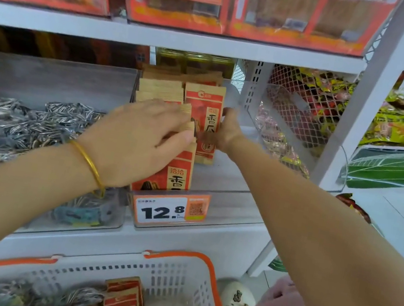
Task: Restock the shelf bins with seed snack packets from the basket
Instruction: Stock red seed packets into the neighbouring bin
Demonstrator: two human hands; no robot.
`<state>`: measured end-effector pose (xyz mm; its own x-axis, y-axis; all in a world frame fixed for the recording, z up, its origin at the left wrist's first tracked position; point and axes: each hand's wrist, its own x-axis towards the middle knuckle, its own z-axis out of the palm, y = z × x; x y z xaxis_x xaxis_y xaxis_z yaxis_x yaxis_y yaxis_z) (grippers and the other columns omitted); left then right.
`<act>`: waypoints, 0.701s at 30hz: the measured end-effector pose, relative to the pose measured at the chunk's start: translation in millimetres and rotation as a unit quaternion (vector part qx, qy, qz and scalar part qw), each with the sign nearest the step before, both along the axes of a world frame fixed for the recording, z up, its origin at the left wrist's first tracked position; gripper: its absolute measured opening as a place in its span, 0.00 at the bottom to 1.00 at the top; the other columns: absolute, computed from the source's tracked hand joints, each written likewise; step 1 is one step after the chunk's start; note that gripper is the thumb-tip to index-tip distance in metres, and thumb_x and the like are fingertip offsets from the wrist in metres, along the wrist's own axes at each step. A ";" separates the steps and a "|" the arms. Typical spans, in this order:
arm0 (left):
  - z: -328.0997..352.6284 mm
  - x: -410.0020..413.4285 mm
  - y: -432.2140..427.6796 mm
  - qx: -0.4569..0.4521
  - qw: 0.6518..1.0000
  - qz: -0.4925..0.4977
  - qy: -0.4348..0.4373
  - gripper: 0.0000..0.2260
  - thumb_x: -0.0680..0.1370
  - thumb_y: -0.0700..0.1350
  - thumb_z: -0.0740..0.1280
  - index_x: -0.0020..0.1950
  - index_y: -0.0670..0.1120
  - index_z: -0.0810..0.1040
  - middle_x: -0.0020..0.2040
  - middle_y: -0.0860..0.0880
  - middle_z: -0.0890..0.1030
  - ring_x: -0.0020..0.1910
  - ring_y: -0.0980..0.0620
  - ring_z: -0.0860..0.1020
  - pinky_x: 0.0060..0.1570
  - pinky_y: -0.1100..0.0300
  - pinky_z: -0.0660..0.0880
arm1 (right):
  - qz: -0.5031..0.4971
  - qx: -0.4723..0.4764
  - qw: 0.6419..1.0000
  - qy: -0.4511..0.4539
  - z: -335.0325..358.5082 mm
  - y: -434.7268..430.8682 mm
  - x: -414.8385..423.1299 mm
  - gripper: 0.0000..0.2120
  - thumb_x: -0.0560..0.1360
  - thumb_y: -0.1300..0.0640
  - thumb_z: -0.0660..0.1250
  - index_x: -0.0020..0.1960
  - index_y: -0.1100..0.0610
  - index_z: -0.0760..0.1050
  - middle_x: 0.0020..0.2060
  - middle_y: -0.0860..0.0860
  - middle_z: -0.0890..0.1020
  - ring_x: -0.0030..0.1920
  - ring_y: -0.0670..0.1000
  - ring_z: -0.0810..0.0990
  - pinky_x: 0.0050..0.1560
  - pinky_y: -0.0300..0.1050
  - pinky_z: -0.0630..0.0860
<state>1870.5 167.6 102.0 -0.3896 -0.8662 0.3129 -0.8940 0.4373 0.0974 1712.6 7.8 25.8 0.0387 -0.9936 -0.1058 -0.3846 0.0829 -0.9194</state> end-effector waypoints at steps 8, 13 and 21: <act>0.1 -1.0 0.5 0.006 1.000 0.010 -0.003 0.39 0.68 0.65 0.37 0.72 0.52 0.67 0.73 0.51 0.65 0.73 0.54 0.60 0.71 0.58 0.54 | -0.024 0.012 0.987 0.157 -5.0 6.5 7.1 0.27 0.68 0.61 0.74 0.61 0.59 0.64 0.56 0.57 0.76 0.58 0.58 0.75 0.56 0.56 0.76; 0.1 -0.8 0.0 0.017 1.000 0.020 -0.008 0.40 0.67 0.66 0.36 0.73 0.52 0.65 0.74 0.51 0.63 0.73 0.53 0.59 0.72 0.57 0.54 | -0.032 0.047 0.991 0.118 -2.2 11.6 10.9 0.23 0.70 0.61 0.72 0.59 0.61 0.62 0.59 0.59 0.74 0.58 0.59 0.74 0.58 0.59 0.76; 2.5 -1.8 1.5 0.013 1.000 0.016 -0.007 0.40 0.67 0.66 0.36 0.72 0.52 0.66 0.73 0.51 0.65 0.72 0.53 0.61 0.70 0.58 0.56 | 0.015 0.067 0.984 0.162 10.1 27.5 -1.2 0.28 0.67 0.59 0.77 0.53 0.59 0.59 0.59 0.59 0.73 0.56 0.60 0.77 0.48 0.52 0.80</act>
<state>1868.8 169.1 104.5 -0.3665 -0.8861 0.2837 -0.9087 0.4064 0.0952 1711.5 35.3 35.8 0.0108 -0.9689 -0.2471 -0.6594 0.1789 -0.7302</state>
